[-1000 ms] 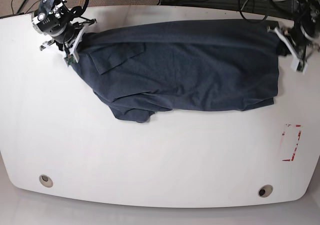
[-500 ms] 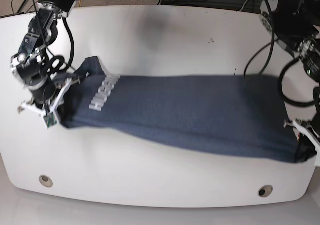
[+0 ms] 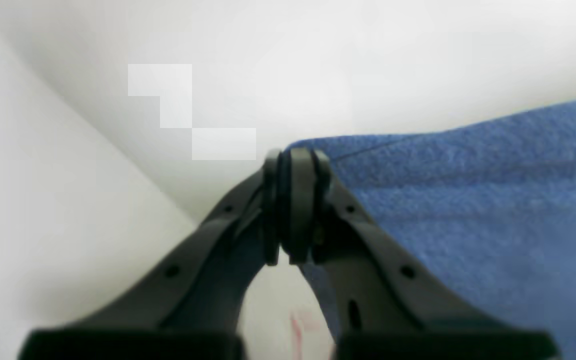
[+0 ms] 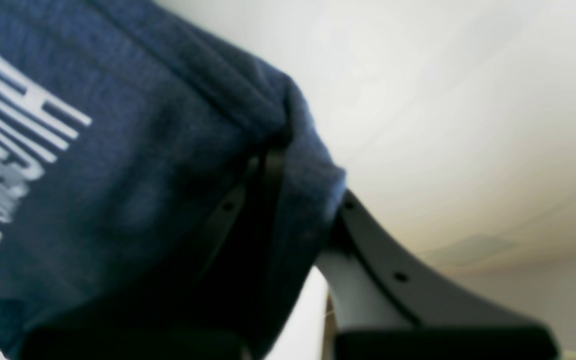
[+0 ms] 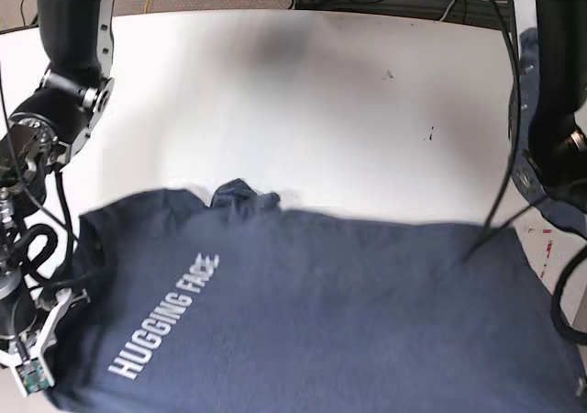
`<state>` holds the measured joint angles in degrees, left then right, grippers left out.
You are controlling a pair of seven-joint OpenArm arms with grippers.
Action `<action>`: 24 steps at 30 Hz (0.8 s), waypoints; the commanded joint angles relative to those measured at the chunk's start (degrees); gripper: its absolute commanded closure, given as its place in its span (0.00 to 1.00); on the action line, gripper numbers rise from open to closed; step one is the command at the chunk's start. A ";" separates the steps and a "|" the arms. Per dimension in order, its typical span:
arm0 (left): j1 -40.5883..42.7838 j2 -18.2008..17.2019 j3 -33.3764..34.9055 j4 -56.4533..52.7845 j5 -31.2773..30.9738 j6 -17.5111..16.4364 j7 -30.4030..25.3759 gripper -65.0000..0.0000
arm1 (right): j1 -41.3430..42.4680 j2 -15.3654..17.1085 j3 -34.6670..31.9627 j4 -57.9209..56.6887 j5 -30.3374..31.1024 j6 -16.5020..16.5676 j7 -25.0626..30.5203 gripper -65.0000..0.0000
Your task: Layout the t-shirt on the table in an organized manner, then fold the t-shirt properly
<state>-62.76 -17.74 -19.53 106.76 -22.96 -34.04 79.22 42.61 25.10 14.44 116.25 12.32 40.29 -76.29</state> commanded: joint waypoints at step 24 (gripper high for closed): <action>14.81 -0.68 -4.08 5.37 0.76 -0.20 0.78 1.00 | -9.42 1.84 3.98 0.72 0.74 -0.29 -2.79 1.00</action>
<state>-49.65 -18.17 -21.96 111.15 -24.36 -34.24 80.53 34.02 26.44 17.02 116.53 13.76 40.16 -79.35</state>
